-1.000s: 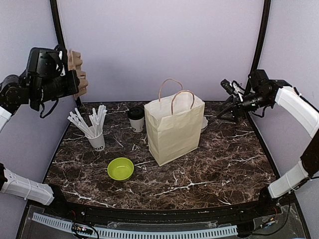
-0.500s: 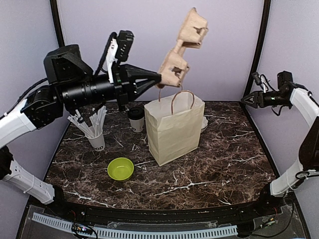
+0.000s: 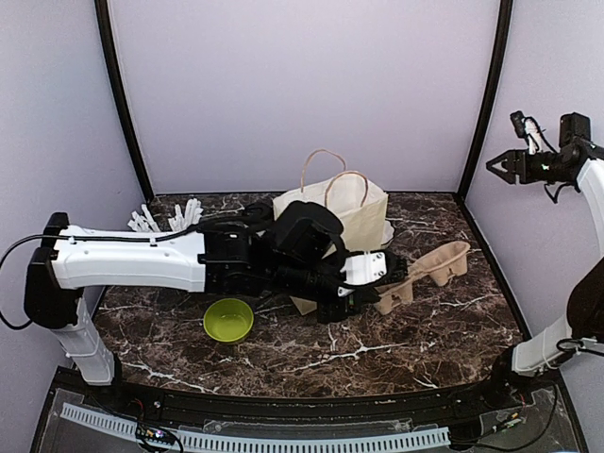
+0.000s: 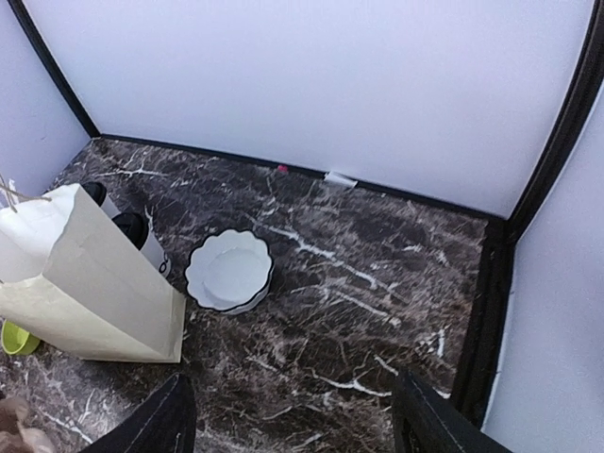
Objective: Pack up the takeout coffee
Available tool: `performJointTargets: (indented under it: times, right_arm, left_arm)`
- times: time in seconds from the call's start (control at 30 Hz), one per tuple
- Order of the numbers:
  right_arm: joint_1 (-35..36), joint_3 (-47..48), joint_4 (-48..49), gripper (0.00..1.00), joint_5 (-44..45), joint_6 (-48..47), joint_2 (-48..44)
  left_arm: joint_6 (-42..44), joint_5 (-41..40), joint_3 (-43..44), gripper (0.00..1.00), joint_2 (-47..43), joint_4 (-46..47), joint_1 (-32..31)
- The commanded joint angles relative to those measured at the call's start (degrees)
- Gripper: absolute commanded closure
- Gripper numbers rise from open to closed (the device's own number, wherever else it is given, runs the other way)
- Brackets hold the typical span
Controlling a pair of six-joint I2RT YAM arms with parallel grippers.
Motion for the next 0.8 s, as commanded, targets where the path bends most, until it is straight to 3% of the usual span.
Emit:
performJointTargets:
  times: [0.0, 0.23, 0.4, 0.47, 0.5, 0.57, 0.63, 0.77]
  right_arm:
    - [-0.23, 3.89, -4.76, 0.29, 2.74, -4.11, -3.53]
    - [-0.12, -2.79, -9.1, 0.29, 3.36, -12.56, -6.41]
    - [0.03, -6.9, -9.07, 0.29, 3.64, -14.32, -7.45]
    - [0.2, -7.93, -9.58, 0.29, 3.14, -14.82, -7.69]
    - [0.36, -8.34, -10.03, 0.29, 2.85, -15.4, -7.87]
    - [0.77, -9.14, -11.98, 0.29, 1.66, -18.21, -8.29]
    - [1.81, -10.17, -15.54, 0.27, 1.13, -23.12, -8.49]
    - [7.08, -14.26, -19.69, 0.27, 6.79, -31.0, -8.79]
  left_arm:
    - [6.83, -3.97, 1.02, 1.0, 6.38, 1.37, -1.06]
    - [15.02, -8.73, 9.14, 1.0, 22.89, 8.71, -2.16]
    - [22.1, -16.72, 14.11, 1.0, 30.96, 19.83, -2.83]
    - [25.5, -19.0, 15.06, 0.92, 33.59, 22.93, -3.1]
    - [27.18, -19.76, 15.06, 0.74, 34.37, 23.88, -3.31]
    - [27.55, -21.39, 14.56, 0.54, 33.69, 25.41, -3.35]
    - [26.73, -21.98, 14.46, 0.46, 32.09, 23.71, -3.4]
    - [22.27, -18.42, 13.92, 0.42, 27.38, 16.43, -3.48]
